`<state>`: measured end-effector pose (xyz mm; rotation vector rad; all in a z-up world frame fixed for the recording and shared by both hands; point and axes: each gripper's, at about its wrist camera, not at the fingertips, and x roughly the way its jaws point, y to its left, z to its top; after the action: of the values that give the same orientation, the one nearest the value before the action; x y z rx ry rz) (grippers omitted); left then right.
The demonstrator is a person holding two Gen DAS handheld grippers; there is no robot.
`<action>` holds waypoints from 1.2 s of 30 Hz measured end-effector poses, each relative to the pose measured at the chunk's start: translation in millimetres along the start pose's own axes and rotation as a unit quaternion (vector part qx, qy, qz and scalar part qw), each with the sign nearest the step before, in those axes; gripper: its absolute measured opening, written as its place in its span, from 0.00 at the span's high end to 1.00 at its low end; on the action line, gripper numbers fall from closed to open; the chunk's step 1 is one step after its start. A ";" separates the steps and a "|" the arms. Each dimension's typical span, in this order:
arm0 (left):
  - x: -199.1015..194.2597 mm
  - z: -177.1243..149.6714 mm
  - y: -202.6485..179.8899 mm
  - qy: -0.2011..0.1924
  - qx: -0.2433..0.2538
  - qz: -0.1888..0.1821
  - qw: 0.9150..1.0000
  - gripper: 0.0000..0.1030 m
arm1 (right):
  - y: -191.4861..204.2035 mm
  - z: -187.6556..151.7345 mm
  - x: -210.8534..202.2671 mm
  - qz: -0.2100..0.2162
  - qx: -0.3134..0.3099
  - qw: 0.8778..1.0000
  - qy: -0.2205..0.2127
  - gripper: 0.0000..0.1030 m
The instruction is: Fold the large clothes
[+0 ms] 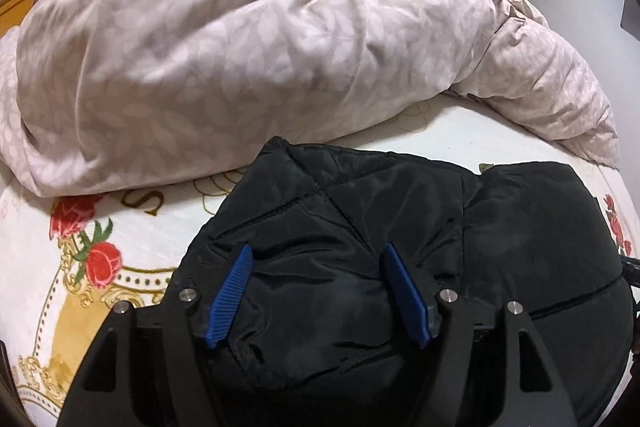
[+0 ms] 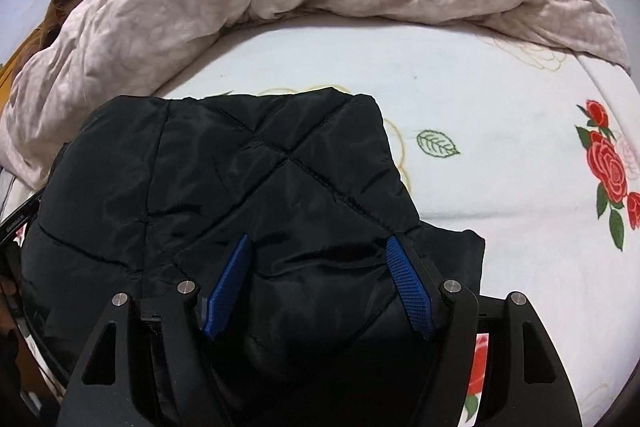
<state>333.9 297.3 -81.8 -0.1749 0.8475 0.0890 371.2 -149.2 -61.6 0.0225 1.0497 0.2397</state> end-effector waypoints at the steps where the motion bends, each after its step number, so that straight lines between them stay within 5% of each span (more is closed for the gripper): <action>1: -0.6 0.8 -0.6 0.001 0.001 0.002 1.000 0.32 | -0.6 0.7 -0.3 0.000 0.000 1.000 0.001 0.33; 9: -71.9 -1.5 -14.9 -0.020 0.002 0.010 1.000 0.32 | 15.9 -5.5 -59.6 -0.018 -0.001 0.999 -0.035 0.33; 23: -232.8 -100.7 -82.3 -0.015 -0.009 0.004 1.000 0.28 | 55.8 -131.7 -202.6 0.004 -0.004 0.996 -0.090 0.33; 28: -268.1 -134.3 -104.8 -0.017 0.004 0.023 1.000 0.28 | 63.6 -170.1 -231.1 0.017 -0.002 0.996 -0.093 0.33; 36: -290.3 -169.2 -120.6 -0.003 -0.007 0.005 1.000 0.28 | 79.5 -211.0 -251.5 -0.005 -0.039 0.995 -0.091 0.33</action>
<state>35.6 144.4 41.0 -0.1839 0.8423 0.1050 55.5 -143.9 58.7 -0.0307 0.8593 0.2633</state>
